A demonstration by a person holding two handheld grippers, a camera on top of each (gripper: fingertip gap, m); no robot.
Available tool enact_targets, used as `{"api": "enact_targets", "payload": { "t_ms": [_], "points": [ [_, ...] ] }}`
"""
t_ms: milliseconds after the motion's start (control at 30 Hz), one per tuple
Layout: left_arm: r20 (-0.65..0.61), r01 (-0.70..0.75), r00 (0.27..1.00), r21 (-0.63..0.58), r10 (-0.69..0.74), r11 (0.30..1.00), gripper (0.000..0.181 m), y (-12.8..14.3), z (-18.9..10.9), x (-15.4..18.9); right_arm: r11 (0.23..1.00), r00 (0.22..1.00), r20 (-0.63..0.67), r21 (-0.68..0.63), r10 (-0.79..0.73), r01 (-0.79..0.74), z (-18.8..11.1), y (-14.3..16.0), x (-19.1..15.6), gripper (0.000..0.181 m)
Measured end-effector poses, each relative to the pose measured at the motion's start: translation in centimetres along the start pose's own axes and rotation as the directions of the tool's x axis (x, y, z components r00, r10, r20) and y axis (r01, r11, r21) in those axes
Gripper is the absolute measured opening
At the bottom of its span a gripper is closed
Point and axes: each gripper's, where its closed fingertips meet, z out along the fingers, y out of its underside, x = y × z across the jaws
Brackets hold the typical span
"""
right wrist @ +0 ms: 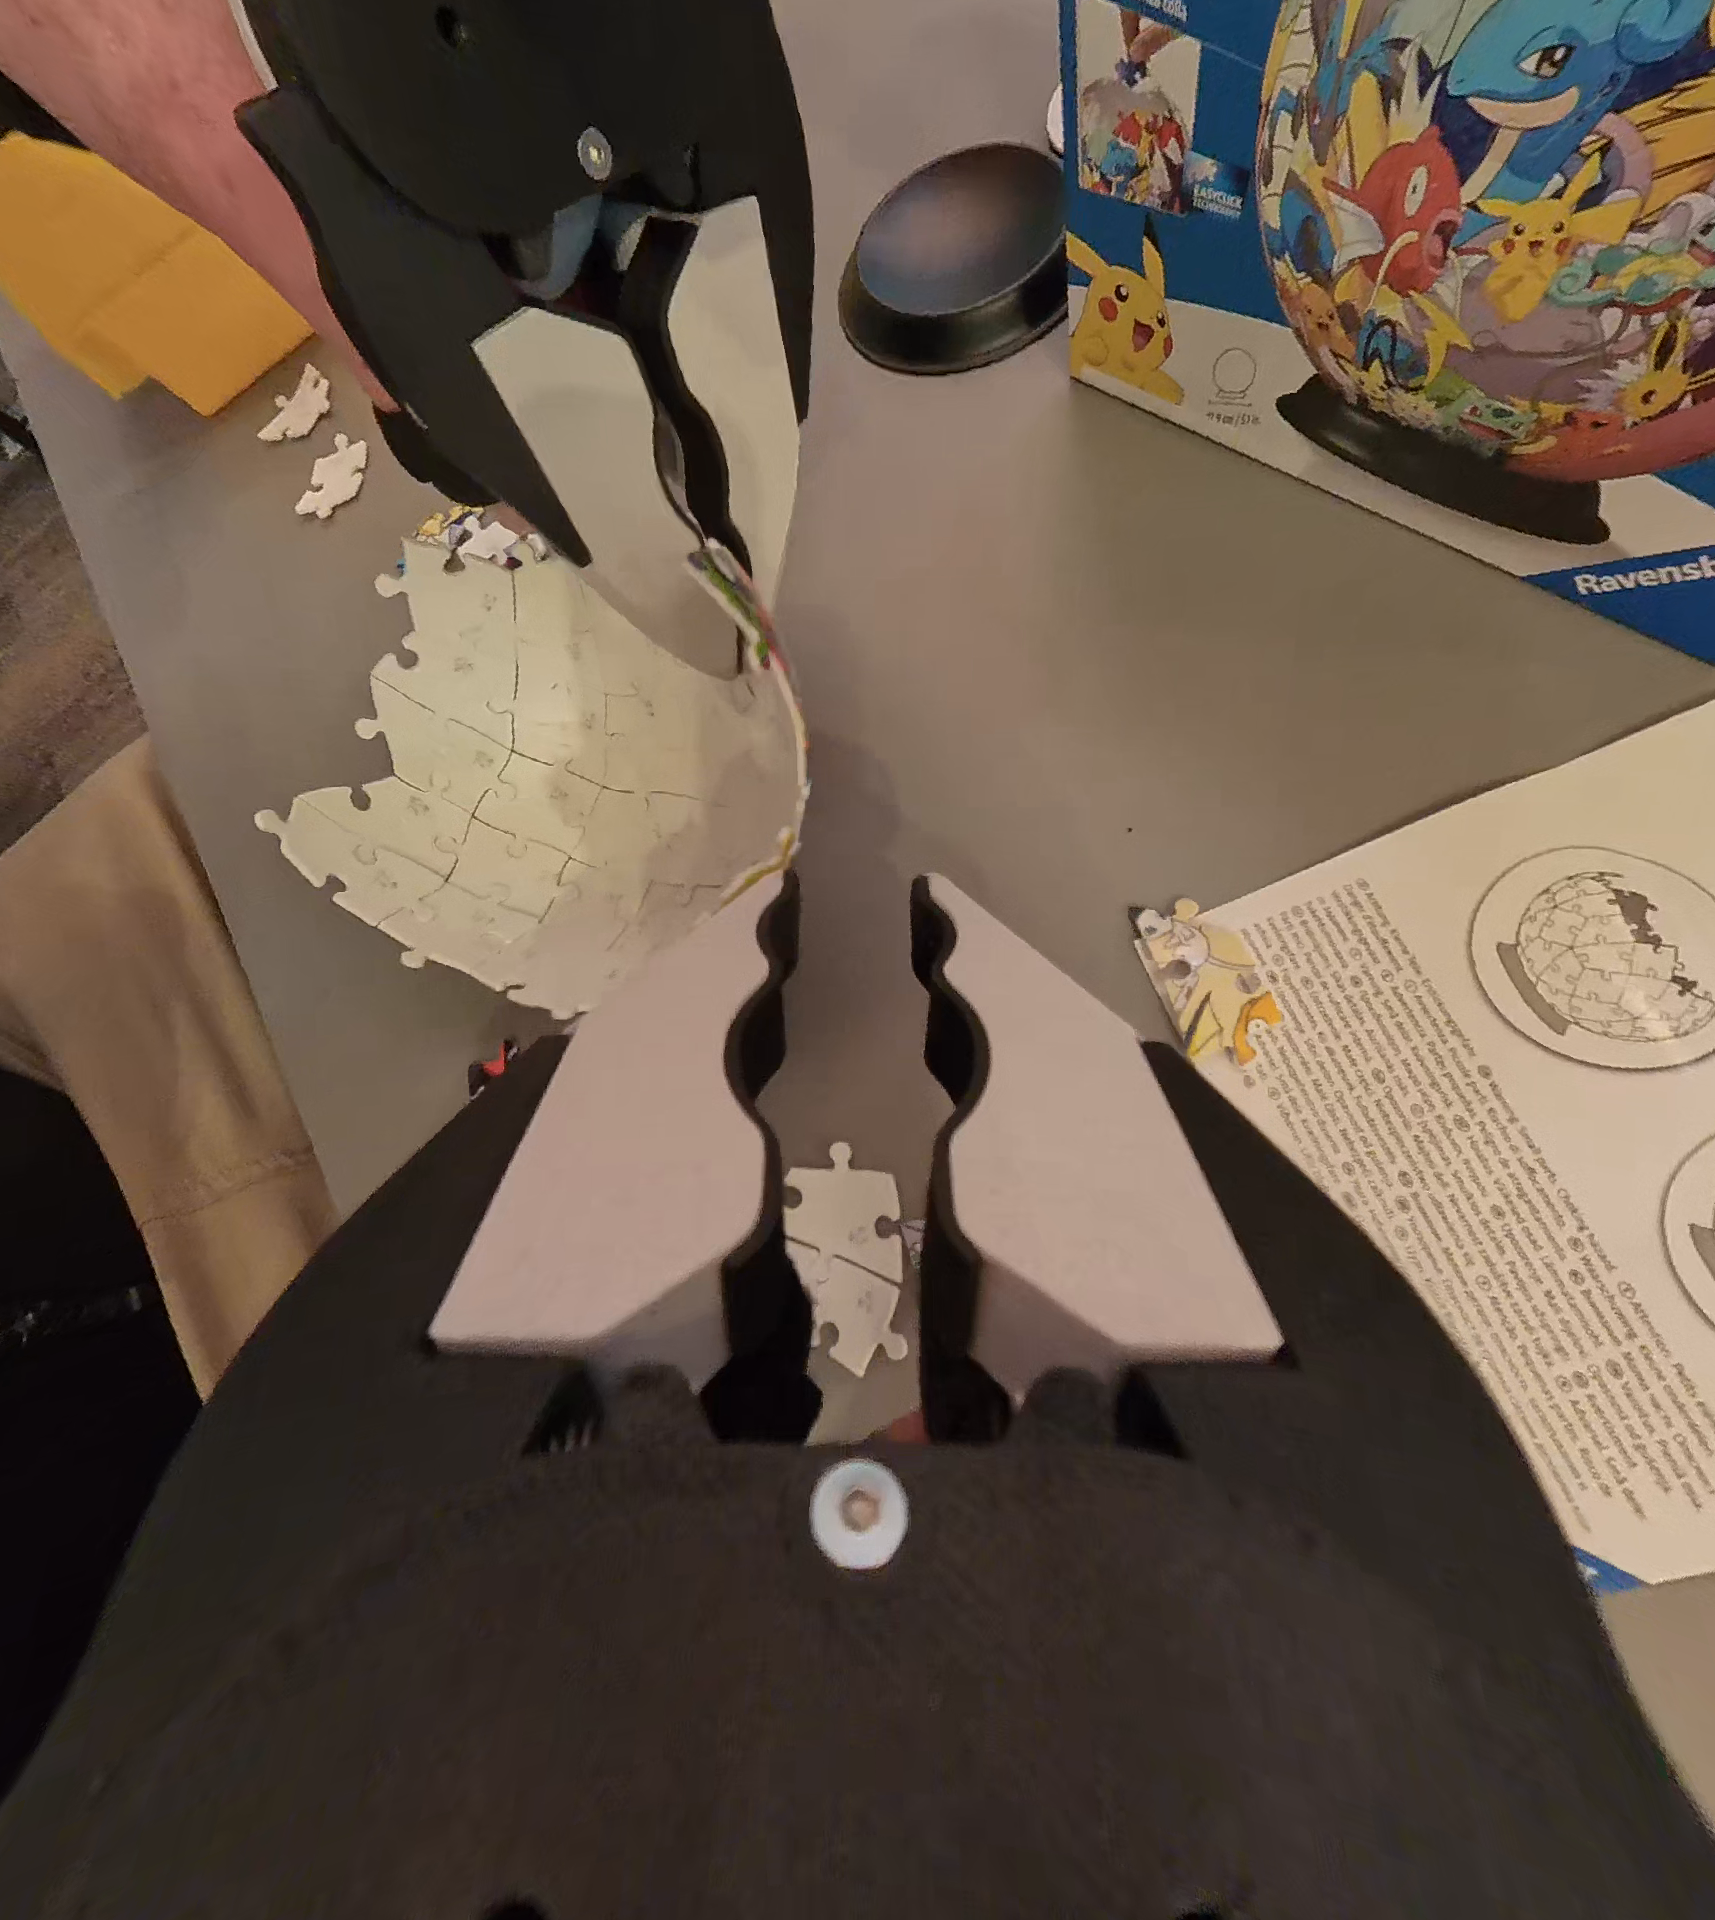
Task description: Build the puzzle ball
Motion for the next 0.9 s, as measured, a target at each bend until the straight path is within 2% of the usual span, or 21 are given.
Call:
{"api": "enact_targets", "payload": {
  "t_ms": [167,267,367,600,900],
  "points": [
    [0.01,0.028,1.0,0.024,-0.028,0.999,0.004,0.2,-0.3,0.3,1.0,0.999,0.049,-0.031,-0.004,0.005,0.6,0.2,-1.7,0.023],
    [0.012,0.01,1.0,0.06,-0.011,0.998,0.023,-0.2,-0.5,0.7,0.999,0.998,0.056,-0.044,-0.011,0.014,1.1,0.4,-2.3,0.023],
    [0.041,-0.073,0.997,0.125,0.069,0.989,0.04,-1.4,-0.4,1.1,0.998,0.999,0.047,-0.059,-0.018,0.021,1.4,0.7,-2.3,0.022],
    [0.057,-0.117,0.992,0.133,0.11,0.984,0.033,-3.0,0.5,0.1,0.996,0.998,0.058,-0.084,0.029,-0.024,1.9,1.9,-1.5,0.019],
    [0.049,-0.199,0.98,0.082,0.195,0.977,0.039,-3.9,0.7,0.5,0.996,0.997,0.061,-0.083,0.041,-0.036,2.4,2.3,-1.1,0.013]
  ]
}}
